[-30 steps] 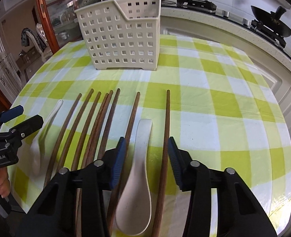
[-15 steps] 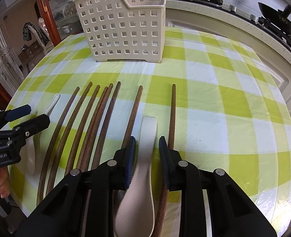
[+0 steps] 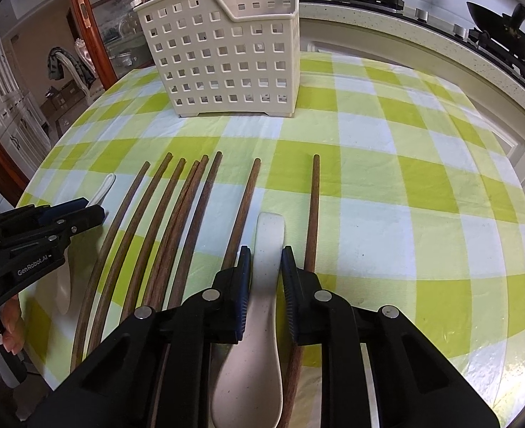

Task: Organize utensils
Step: 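Close the right tool on the white spoon's handle and lift it, then carry the spoon with the right tool and drop it into the white caddy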

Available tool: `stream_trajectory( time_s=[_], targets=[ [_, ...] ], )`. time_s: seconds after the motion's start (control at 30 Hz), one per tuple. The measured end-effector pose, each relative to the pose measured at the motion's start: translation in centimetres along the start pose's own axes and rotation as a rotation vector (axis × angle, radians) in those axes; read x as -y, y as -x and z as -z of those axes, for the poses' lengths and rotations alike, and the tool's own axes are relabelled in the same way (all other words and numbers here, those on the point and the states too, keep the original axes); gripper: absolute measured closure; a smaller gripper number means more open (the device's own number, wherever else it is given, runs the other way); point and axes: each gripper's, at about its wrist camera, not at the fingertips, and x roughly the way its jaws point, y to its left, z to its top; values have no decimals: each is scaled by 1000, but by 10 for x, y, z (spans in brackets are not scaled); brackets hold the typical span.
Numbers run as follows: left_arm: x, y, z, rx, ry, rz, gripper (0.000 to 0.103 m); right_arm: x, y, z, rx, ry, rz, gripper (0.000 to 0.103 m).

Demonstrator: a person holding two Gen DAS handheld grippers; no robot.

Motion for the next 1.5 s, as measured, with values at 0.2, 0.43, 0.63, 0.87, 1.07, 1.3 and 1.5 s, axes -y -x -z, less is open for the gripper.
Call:
stream_trajectory(
  time_s=[0.2, 0.43, 0.63, 0.87, 1.07, 1.3, 1.5],
  targets=[
    [-1, -4, -6, -6, 8, -6, 81, 0, 0, -1, 1, 1, 0, 83],
    [-4, -3, -5, 2, 26, -12, 92, 1, 0, -2, 8, 5, -4, 85],
    [-5, 1, -3, 16, 29, 2, 92, 2, 12, -4, 46, 2, -15, 85],
    [0, 31, -3, 95, 14, 4, 92, -1, 33, -6, 102, 9, -23, 85],
    [6, 61, 1, 166, -3, 7, 92, -9, 57, -6, 155, 30, -28, 85],
    [12, 89, 7, 244, -22, -1, 92, -18, 80, -4, 210, 47, -23, 85],
    [11, 102, 7, 278, -21, 0, 92, -24, 90, -7, 245, 65, -16, 85]
  ],
)
